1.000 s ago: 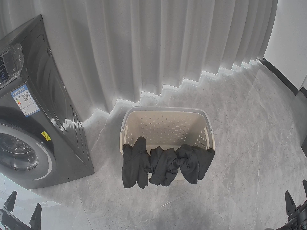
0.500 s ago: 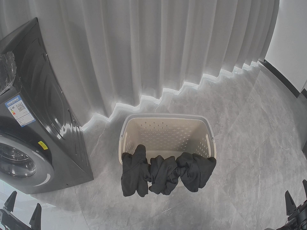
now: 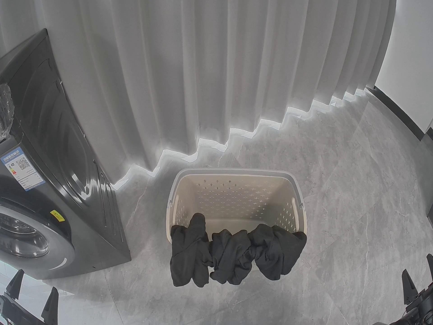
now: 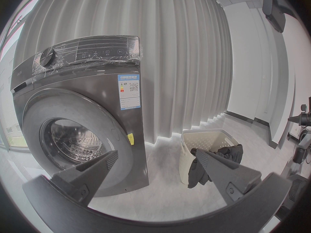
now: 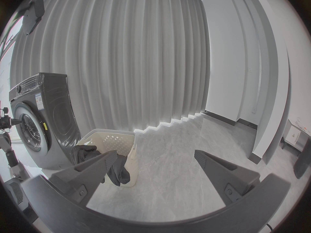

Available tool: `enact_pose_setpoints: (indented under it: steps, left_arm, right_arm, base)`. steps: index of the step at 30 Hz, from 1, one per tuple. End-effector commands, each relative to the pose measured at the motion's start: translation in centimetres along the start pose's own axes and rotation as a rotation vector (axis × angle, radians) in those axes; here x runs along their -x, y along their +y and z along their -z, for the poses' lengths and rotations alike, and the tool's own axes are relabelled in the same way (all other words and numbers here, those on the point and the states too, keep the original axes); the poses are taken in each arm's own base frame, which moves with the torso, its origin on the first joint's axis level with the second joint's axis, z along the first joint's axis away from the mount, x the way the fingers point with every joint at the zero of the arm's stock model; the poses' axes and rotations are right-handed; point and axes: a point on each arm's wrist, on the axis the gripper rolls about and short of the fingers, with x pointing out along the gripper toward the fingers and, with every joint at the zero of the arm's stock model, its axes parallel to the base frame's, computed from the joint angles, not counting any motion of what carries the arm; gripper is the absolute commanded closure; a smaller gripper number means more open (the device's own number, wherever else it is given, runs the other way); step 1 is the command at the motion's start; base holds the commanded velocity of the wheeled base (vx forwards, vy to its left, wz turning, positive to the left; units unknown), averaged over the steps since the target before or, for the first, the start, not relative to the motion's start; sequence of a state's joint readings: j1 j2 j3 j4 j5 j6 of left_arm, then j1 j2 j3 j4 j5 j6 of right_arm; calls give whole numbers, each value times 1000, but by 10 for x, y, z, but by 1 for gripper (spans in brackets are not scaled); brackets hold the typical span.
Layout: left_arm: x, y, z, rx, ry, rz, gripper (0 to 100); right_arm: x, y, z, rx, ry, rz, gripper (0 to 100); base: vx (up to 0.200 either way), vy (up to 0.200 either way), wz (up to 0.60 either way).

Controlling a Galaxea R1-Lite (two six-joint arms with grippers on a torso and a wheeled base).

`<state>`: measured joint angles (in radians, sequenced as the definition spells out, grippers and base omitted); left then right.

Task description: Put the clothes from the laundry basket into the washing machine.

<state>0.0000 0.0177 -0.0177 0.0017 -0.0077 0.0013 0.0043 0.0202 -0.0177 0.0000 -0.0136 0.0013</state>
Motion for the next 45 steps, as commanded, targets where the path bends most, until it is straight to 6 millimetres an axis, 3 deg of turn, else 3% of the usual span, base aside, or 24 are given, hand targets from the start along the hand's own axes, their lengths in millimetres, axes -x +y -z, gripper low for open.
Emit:
enact_pose_setpoints:
  steps: [1,45]
  left_arm:
    - [0,0,5,0,0,0,0]
    - [0,0,5,0,0,0,0]
  right_arm:
    - [-1,0,5,0,17,0,0]
    - [-1,0,5,0,17,0,0]
  base:
    - [200,0,0]
    - [23,0,0]
